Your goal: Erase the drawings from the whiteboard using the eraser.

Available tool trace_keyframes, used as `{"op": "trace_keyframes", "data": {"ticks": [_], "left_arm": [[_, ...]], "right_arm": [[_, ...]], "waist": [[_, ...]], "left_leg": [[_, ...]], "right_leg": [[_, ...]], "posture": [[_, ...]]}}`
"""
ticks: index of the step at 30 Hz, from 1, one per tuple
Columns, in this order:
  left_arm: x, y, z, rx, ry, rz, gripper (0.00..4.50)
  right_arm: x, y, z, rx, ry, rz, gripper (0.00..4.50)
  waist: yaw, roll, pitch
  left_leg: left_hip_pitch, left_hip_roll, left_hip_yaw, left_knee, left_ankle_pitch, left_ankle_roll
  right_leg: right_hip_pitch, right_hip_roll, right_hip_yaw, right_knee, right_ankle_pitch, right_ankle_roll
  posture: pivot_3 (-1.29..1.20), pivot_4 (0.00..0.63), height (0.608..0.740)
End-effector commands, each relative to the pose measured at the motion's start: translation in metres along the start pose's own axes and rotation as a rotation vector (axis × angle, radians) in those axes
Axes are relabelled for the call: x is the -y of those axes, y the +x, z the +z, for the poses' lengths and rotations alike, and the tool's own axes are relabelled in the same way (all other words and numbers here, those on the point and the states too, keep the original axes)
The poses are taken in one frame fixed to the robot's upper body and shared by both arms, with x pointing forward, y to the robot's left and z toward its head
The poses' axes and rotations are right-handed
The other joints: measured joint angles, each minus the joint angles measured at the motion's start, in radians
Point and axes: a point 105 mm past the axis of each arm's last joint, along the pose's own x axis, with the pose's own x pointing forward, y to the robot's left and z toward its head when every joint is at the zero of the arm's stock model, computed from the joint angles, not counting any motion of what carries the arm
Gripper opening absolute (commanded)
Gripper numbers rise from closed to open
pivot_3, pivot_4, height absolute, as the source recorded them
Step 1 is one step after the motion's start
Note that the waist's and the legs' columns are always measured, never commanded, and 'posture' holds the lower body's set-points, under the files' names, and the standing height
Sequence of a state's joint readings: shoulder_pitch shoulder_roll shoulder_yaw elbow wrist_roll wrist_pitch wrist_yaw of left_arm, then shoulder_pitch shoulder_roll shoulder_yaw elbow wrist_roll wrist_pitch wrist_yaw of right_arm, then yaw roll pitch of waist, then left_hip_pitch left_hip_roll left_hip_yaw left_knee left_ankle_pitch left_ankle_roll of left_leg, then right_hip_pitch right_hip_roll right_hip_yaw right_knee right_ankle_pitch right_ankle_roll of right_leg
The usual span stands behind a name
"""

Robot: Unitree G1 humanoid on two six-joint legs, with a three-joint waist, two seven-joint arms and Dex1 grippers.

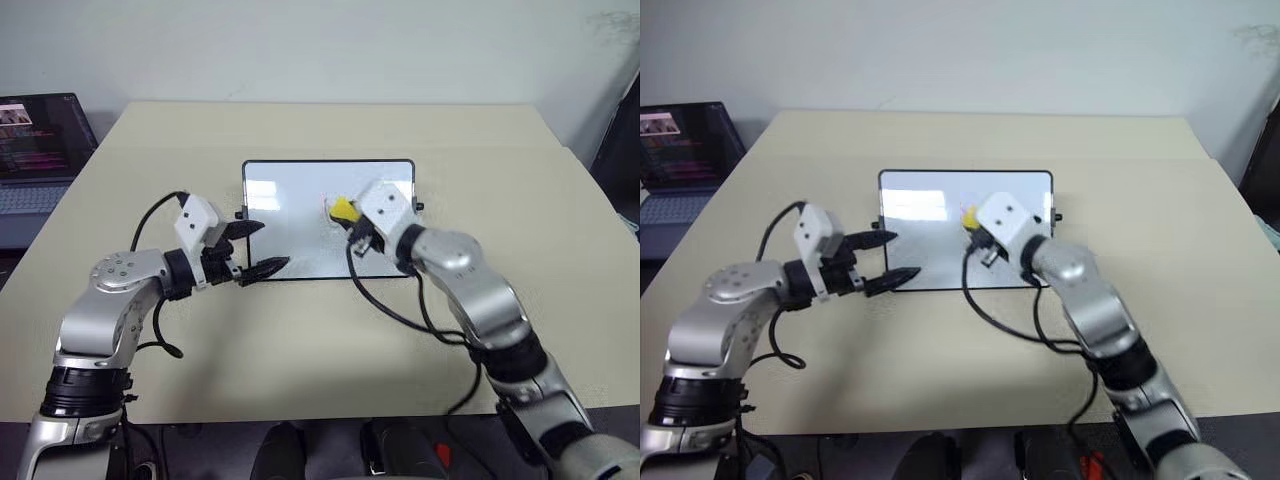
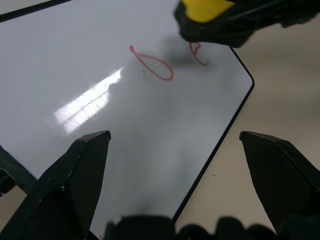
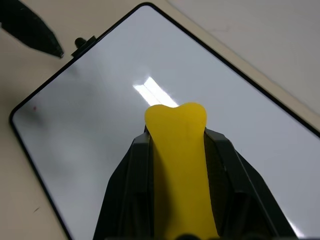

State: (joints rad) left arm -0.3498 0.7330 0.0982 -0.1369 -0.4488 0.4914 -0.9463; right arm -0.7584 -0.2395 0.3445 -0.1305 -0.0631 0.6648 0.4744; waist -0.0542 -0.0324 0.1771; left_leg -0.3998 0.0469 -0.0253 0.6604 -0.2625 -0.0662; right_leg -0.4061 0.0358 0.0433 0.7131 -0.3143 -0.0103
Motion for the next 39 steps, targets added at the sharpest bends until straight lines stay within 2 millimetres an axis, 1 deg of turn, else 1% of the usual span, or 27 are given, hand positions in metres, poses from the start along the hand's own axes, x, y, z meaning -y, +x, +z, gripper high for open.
{"op": "trace_keyframes", "data": {"ticks": [1, 3, 4, 6, 7, 10, 11, 13, 17, 18, 19, 21, 24, 28, 29, 30, 33, 35, 37, 39], "left_arm": [[0.002, -0.004, 0.013, 0.021, 0.054, 0.000, 4.50], [0.003, -0.004, 0.013, 0.016, 0.055, 0.000, 4.50], [0.005, -0.005, 0.012, 0.015, 0.055, 0.001, 4.50], [0.006, -0.006, 0.012, 0.011, 0.053, 0.006, 4.50], [0.007, -0.007, 0.011, 0.011, 0.052, 0.008, 4.50], [0.008, -0.009, 0.010, 0.007, 0.049, 0.015, 4.50], [0.008, -0.009, 0.010, 0.006, 0.048, 0.018, 4.50], [0.008, -0.009, 0.010, 0.006, 0.047, 0.020, 4.50], [0.008, -0.009, 0.010, 0.008, 0.046, 0.019, 4.50], [0.008, -0.009, 0.010, 0.008, 0.046, 0.019, 4.50], [0.009, -0.008, 0.010, 0.009, 0.045, 0.018, 4.50], [0.009, -0.008, 0.010, 0.009, 0.044, 0.016, 4.50], [0.009, -0.008, 0.010, 0.008, 0.044, 0.015, 4.50], [0.008, -0.008, 0.010, 0.009, 0.044, 0.015, 4.50], [0.009, -0.007, 0.010, 0.010, 0.044, 0.014, 4.50], [0.009, -0.007, 0.010, 0.010, 0.044, 0.012, 4.50], [0.009, -0.005, 0.010, 0.012, 0.043, 0.006, 4.50], [0.009, -0.004, 0.010, 0.012, 0.044, 0.004, 4.50], [0.009, -0.004, 0.010, 0.012, 0.045, 0.002, 4.50], [0.008, -0.003, 0.011, 0.013, 0.047, 0.001, 4.50]], "right_arm": [[0.012, 0.014, 0.005, 0.011, -0.063, -0.039, 1.01], [0.017, 0.023, 0.003, -0.002, -0.080, -0.047, 1.01], [0.017, 0.027, -0.003, -0.027, -0.095, -0.042, 1.01], [0.011, 0.029, -0.021, -0.103, -0.140, 0.015, 1.01], [0.009, 0.029, -0.027, -0.126, -0.155, 0.037, 1.01], [-0.004, 0.025, -0.036, -0.157, -0.193, 0.132, 1.01], [-0.006, 0.024, -0.036, -0.158, -0.203, 0.144, 1.01], [-0.001, 0.026, -0.031, -0.140, -0.222, 0.107, 1.01], [0.030, 0.036, -0.008, -0.069, -0.285, -0.083, 1.01], [0.035, 0.038, -0.005, -0.057, -0.293, -0.106, 1.01], [0.035, 0.038, -0.007, -0.066, -0.305, -0.097, 1.01], [0.027, 0.036, -0.019, -0.111, -0.307, -0.027, 1.01], [0.008, 0.027, -0.042, -0.187, -0.319, 0.108, 1.01], [-0.013, 0.011, -0.058, -0.243, -0.354, 0.257, 1.01], [-0.014, 0.009, -0.059, -0.248, -0.366, 0.264, 1.01], [-0.011, 0.010, -0.057, -0.242, -0.383, 0.238, 1.01], [0.026, 0.020, -0.033, -0.180, -0.451, 0.011, 1.01], [0.043, 0.022, -0.020, -0.144, -0.467, -0.085, 1.01], [0.044, 0.023, -0.022, -0.152, -0.467, -0.078, 1.01], [0.039, 0.020, -0.032, -0.194, -0.476, -0.027, 1.01]], "waist": [[0.002, 0.000, 0.000], [0.003, 0.000, 0.000], [0.003, 0.000, 0.000], [0.002, 0.000, 0.000], [0.003, 0.000, 0.000], [0.003, 0.000, 0.000], [0.003, 0.000, 0.000], [0.002, 0.000, 0.000], [-0.001, 0.000, 0.000], [-0.001, 0.000, 0.000], [-0.001, 0.000, 0.000], [0.002, 0.000, 0.000], [0.008, 0.000, 0.000], [0.009, -0.001, -0.001], [0.010, -0.001, -0.001], [0.009, -0.001, -0.001], [0.006, -0.001, 0.000], [0.004, 0.000, 0.000], [0.004, -0.001, 0.000], [0.010, -0.001, 0.000]], "left_leg": [[0.000, 0.000, 0.000, 0.000, 0.000, 0.000], [0.000, -0.001, 0.000, 0.000, 0.000, 0.000], [-0.001, -0.001, 0.000, 0.000, 0.000, 0.000], [0.000, -0.001, 0.000, 0.000, 0.000, 0.000], [0.000, -0.001, 0.000, 0.000, 0.000, 0.000], [0.001, 0.000, -0.001, 0.001, 0.000, 0.000], [0.001, 0.000, -0.001, 0.001, 0.000, 0.000], [0.002, 0.000, -0.001, 0.001, 0.000, 0.000], [0.003, 0.000, 0.000, 0.002, 0.000, 0.000], [0.003, 0.000, 0.000, 0.002, 0.000, 0.000], [0.003, 0.000, 0.000, 0.002, 0.000, 0.000], [0.002, -0.001, -0.001, 0.001, 0.000, 0.000], [0.002, -0.001, -0.001, 0.001, 0.000, 0.000], [0.002, -0.001, -0.001, 0.001, 0.000, 0.000], [0.002, -0.001, -0.001, 0.001, 0.000, 0.000], [0.002, 0.000, -0.001, 0.001, 0.000, 0.000], [0.003, 0.000, -0.001, 0.002, 0.000, 0.000], [0.004, 0.000, 0.000, 0.002, 0.001, 0.001], [0.004, -0.001, 0.000, 0.002, 0.002, 0.001], [0.003, -0.001, 0.000, 0.002, 0.002, 0.001]], "right_leg": [[0.000, -0.001, 0.000, 0.000, 0.000, 0.000], [0.000, -0.002, 0.000, 0.000, 0.000, 0.000], [0.000, -0.002, 0.001, 0.000, 0.000, 0.000], [0.000, -0.002, 0.001, 0.000, 0.000, 0.000], [0.000, -0.002, 0.001, 0.000, 0.000, 0.000], [0.000, -0.002, 0.000, 0.001, 0.000, 0.000], [0.000, -0.002, 0.000, 0.002, 0.000, 0.000], [0.001, -0.002, 0.000, 0.003, 0.000, 0.000], [0.001, -0.002, 0.000, 0.004, 0.000, 0.000], [0.001, -0.002, 0.001, 0.004, 0.001, 0.000], [0.001, -0.002, 0.000, 0.004, 0.001, -0.001], [0.001, -0.002, 0.000, 0.004, 0.001, -0.001], [0.001, -0.002, 0.000, 0.002, 0.001, -0.001], [0.001, -0.002, 0.000, 0.002, 0.001, -0.001], [0.001, -0.002, 0.000, 0.002, 0.001, -0.001], [0.002, -0.002, 0.000, 0.003, 0.001, -0.001], [0.002, -0.002, 0.000, 0.004, 0.001, 0.000], [0.002, -0.001, 0.000, 0.005, 0.001, -0.001], [0.002, -0.001, 0.000, 0.005, 0.002, -0.001], [0.002, -0.001, 0.000, 0.004, 0.002, -0.001]], "posture": [[0.00, 0.150, 0.740], [0.00, 0.150, 0.740], [0.00, 0.150, 0.740], [0.00, 0.150, 0.740], [0.00, 0.150, 0.740], [0.00, 0.150, 0.740], [0.00, 0.150, 0.740], [0.00, 0.150, 0.740], [0.00, 0.150, 0.740], [0.00, 0.150, 0.740], [0.00, 0.150, 0.740], [0.00, 0.150, 0.740], [0.00, 0.150, 0.740], [0.00, 0.150, 0.740], [0.00, 0.150, 0.740], [0.00, 0.150, 0.740], [0.00, 0.150, 0.740], [0.00, 0.150, 0.740], [0.00, 0.150, 0.740], [0.00, 0.150, 0.740]]}}
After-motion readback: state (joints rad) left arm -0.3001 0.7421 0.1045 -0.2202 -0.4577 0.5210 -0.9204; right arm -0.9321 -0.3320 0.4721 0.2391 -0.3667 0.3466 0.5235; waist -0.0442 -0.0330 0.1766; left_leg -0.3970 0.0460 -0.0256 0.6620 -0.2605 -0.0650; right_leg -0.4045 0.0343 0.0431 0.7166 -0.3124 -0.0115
